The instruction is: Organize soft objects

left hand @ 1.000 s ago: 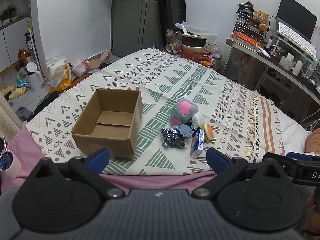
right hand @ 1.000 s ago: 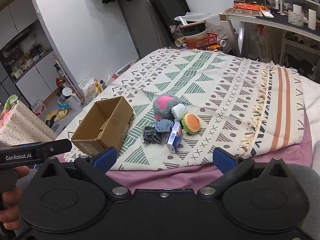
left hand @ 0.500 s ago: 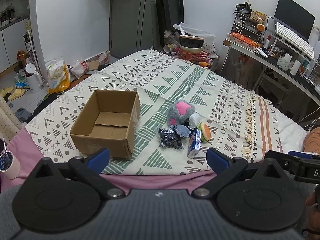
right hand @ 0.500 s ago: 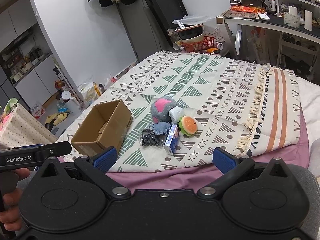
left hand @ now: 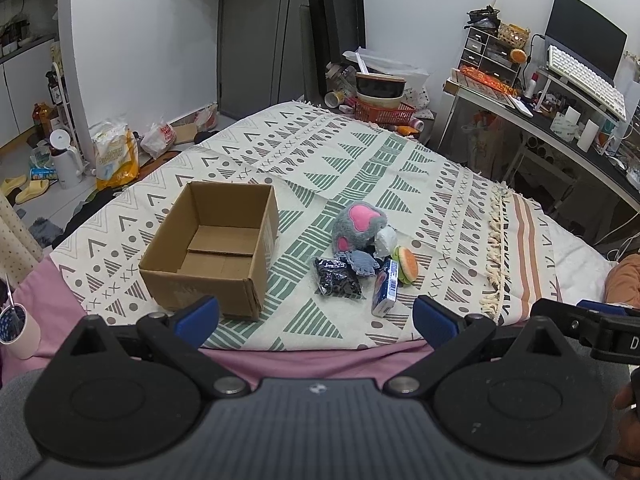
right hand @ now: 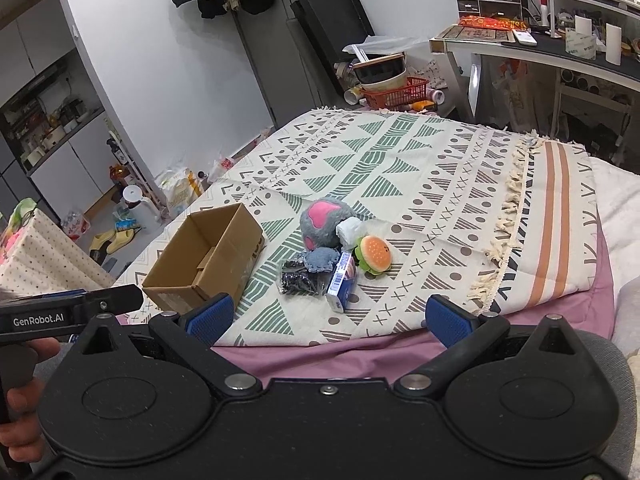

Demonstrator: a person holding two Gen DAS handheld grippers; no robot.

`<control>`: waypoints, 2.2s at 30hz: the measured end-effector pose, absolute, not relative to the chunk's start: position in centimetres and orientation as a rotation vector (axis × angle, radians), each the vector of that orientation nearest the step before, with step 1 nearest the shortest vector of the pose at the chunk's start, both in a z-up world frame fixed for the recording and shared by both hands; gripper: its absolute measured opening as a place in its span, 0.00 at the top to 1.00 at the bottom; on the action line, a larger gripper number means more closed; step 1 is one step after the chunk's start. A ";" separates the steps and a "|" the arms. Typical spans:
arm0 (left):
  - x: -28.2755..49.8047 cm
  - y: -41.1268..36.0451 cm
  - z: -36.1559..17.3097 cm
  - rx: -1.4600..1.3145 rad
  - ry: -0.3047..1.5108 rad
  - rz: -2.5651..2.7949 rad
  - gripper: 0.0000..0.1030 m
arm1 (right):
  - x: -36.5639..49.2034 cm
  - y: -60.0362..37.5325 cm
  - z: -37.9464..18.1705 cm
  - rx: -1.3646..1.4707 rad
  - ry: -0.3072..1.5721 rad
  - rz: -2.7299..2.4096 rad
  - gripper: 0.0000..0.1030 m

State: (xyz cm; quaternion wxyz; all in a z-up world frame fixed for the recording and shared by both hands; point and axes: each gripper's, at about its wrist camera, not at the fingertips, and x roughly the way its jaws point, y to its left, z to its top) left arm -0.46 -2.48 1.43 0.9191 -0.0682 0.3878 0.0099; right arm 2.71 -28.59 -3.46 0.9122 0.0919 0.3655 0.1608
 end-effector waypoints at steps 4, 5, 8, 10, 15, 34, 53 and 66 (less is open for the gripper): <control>-0.5 -2.6 1.5 -0.139 0.797 0.018 0.01 | 2.7 -28.7 -3.5 0.192 0.752 0.330 0.00; -0.7 -2.6 1.5 -0.139 0.796 0.018 0.01 | 2.7 -28.7 -3.5 0.193 0.752 0.329 0.00; -0.8 -2.6 1.6 -0.139 0.796 0.016 0.01 | 2.7 -28.7 -3.5 0.194 0.752 0.329 0.00; -0.8 -2.6 1.6 -0.139 0.796 0.017 0.01 | 2.7 -28.7 -3.5 0.194 0.751 0.329 0.00; -0.8 -2.9 1.6 -0.137 0.795 0.015 0.01 | 2.6 -28.8 -3.5 0.195 0.748 0.328 0.00; -0.9 -2.9 1.6 -0.136 0.792 0.011 0.01 | 2.6 -28.8 -3.3 0.185 0.744 0.328 0.00; 2.4 -3.9 0.0 -0.166 0.812 -0.026 0.01 | 5.1 -29.7 -4.5 0.190 0.774 0.313 0.00; 6.9 -4.9 -2.6 -0.193 0.809 -0.051 0.04 | 9.5 -32.1 -7.2 0.235 0.803 0.305 0.00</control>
